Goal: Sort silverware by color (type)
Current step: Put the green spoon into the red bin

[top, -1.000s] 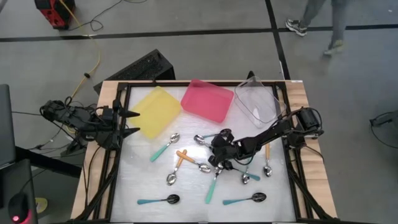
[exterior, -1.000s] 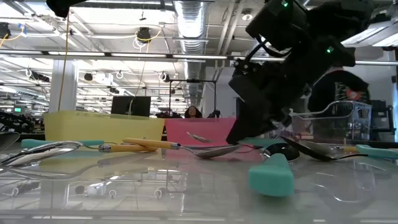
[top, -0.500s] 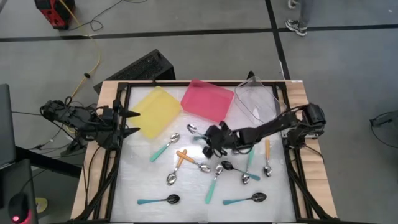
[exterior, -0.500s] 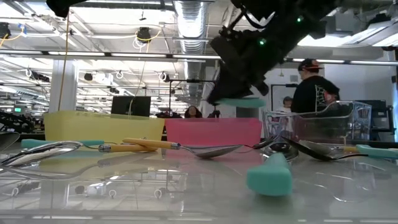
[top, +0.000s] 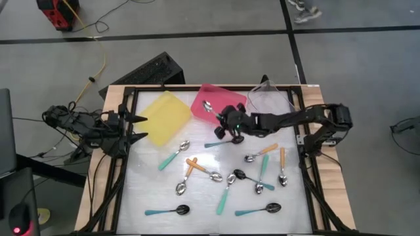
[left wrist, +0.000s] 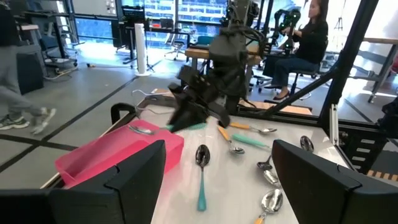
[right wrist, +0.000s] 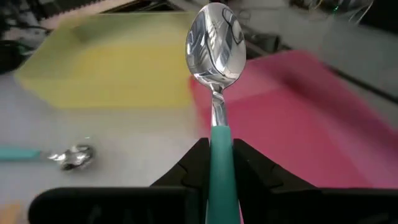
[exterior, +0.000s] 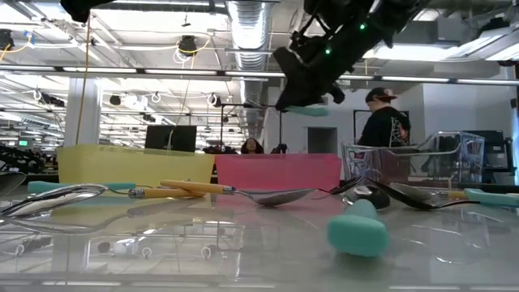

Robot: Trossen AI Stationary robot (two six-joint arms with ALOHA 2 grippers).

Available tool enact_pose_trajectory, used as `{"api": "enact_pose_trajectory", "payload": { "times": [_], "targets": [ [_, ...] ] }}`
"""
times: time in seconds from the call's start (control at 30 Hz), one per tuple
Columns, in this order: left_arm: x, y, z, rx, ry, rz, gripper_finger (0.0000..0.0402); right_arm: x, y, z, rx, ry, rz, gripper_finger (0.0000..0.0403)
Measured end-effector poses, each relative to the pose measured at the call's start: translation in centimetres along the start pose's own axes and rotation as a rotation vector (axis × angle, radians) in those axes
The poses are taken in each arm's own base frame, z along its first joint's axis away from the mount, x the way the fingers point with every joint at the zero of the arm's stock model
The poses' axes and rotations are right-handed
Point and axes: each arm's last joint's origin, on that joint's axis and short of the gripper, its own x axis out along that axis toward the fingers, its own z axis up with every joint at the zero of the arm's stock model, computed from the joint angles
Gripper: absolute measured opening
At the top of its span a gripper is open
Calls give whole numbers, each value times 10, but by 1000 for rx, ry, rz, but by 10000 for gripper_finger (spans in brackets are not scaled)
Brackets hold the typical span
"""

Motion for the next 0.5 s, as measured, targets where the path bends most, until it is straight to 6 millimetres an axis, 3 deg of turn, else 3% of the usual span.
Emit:
{"api": "enact_pose_trajectory", "payload": {
  "times": [0.23,0.5],
  "targets": [
    [0,0,1,1,-5,0,281,28,-19,16,-84,-74,-59,80],
    [0,0,1,-2,-10,8,281,40,-45,20,-68,-30,-136,80]
  ]
}}
